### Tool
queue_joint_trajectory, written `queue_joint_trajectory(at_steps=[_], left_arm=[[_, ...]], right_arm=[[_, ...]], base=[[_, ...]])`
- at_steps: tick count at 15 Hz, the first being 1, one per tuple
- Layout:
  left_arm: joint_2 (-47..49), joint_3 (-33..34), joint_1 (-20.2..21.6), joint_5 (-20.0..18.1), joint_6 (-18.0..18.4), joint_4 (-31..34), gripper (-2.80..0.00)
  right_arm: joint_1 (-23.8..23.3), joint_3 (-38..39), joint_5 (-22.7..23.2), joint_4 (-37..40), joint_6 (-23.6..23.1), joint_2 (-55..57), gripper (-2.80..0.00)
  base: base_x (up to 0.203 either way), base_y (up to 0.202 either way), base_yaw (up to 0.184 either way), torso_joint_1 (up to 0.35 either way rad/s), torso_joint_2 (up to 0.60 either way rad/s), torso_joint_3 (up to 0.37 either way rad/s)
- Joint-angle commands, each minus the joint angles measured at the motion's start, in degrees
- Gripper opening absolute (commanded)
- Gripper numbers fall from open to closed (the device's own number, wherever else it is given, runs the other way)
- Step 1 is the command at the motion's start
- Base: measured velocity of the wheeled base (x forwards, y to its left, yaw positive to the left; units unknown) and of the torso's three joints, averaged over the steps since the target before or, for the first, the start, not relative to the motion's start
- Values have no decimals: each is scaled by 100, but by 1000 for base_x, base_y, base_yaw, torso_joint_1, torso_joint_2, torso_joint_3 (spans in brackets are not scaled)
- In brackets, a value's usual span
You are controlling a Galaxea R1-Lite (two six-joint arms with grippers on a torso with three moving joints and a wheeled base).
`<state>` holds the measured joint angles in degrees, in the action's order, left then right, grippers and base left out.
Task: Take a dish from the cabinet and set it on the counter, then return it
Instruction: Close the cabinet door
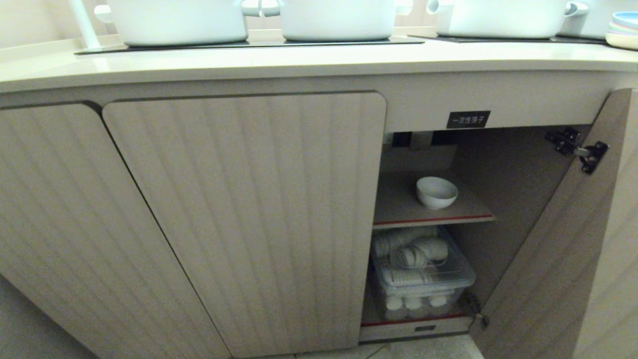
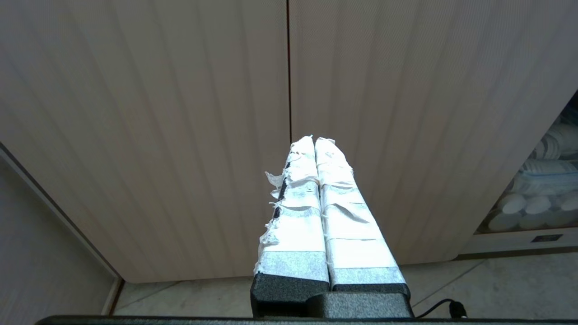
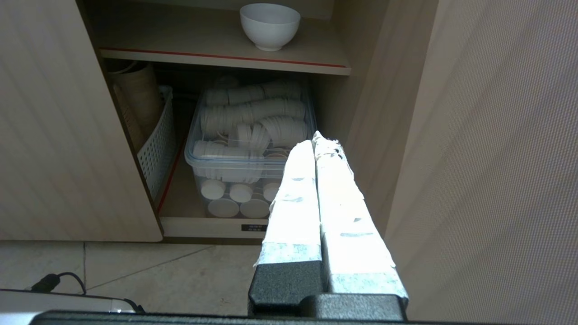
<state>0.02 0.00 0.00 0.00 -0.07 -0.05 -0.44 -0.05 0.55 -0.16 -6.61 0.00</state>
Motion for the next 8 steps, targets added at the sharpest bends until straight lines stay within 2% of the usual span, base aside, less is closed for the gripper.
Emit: queue_joint_trajectory(at_steps=[1,8], left_arm=[[-2,0,0,0,0,-4,-280],[-2,0,0,9,-1,-1,-280]], right_arm=[[0,-3,5,-2,-7,0,-280],[0,-2,7,-2,-7,0,-280]], base=[[0,0,0,0,0,0],[0,0,0,0,0,0]])
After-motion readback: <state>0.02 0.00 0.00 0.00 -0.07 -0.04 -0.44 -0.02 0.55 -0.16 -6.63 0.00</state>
